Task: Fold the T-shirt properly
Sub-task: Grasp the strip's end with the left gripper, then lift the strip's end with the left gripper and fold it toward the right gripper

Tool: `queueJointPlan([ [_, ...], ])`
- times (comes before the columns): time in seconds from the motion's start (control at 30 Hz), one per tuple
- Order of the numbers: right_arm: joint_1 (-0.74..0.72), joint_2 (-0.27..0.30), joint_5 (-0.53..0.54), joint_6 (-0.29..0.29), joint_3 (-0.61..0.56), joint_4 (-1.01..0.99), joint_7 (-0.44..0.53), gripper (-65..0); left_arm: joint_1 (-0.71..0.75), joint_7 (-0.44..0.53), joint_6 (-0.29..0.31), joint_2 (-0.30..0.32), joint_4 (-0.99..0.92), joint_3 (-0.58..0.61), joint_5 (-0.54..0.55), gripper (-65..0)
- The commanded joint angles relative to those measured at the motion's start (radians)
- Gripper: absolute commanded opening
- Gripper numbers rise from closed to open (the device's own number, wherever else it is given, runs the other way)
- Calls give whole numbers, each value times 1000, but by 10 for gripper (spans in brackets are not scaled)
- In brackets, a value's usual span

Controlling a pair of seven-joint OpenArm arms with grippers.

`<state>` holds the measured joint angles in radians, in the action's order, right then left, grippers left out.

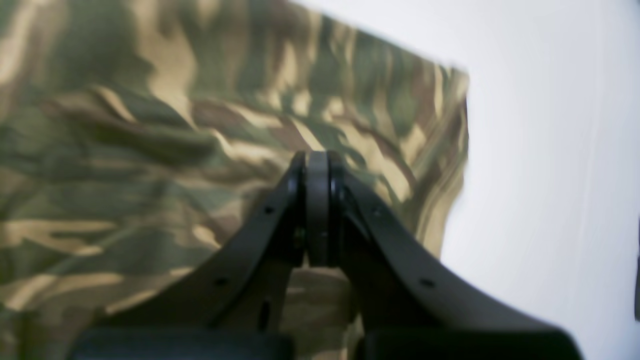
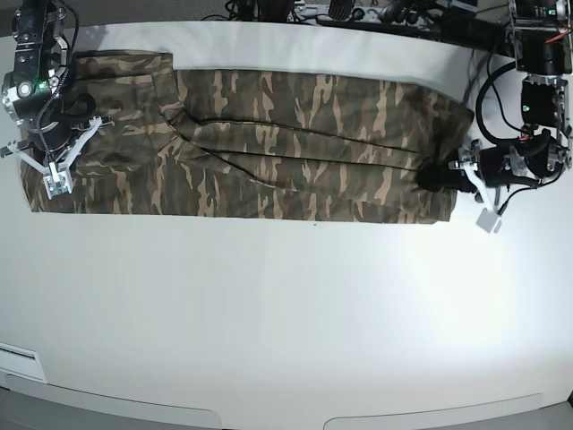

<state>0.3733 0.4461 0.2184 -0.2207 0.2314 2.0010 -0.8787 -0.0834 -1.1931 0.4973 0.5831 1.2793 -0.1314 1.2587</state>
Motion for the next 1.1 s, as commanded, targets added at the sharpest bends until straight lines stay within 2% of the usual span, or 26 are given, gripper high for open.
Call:
queueJointPlan([
  [0.0, -5, 17, -16, 3, 7, -5, 27, -650, -17, -7, 8, 21, 11, -8, 35, -650],
  [0.17, -5, 17, -32, 6, 7, -122, 90, -650, -17, -21, 52, 21, 11, -8, 112, -650],
  [0.33, -5, 16, -31, -40, 7, -224, 104, -650, -17, -80, 95, 21, 11, -8, 224, -650],
  [0.43, -5, 16, -31, -33, 7, -230, 85, -650, -20, -118, 110, 21, 14, -8, 225, -650],
  [0.6, -5, 16, -30, -23, 7, -229, 67, -650, -28, -125, 98, 17, 34, -8, 225, -650],
  [0.77, -5, 16, 51, -28, 7, -229, 63, -650, -28, -128, 87, 7, 104, -8, 225, -650],
  [0.9, -5, 14, 71, -53, 7, -229, 63, -650, -28, -145, 86, -21, 213, -7, 225, -650],
  [1.07, -5, 14, 71, -53, 6, -229, 63, -650, -27, -144, 95, -75, 345, -7, 225, -650],
])
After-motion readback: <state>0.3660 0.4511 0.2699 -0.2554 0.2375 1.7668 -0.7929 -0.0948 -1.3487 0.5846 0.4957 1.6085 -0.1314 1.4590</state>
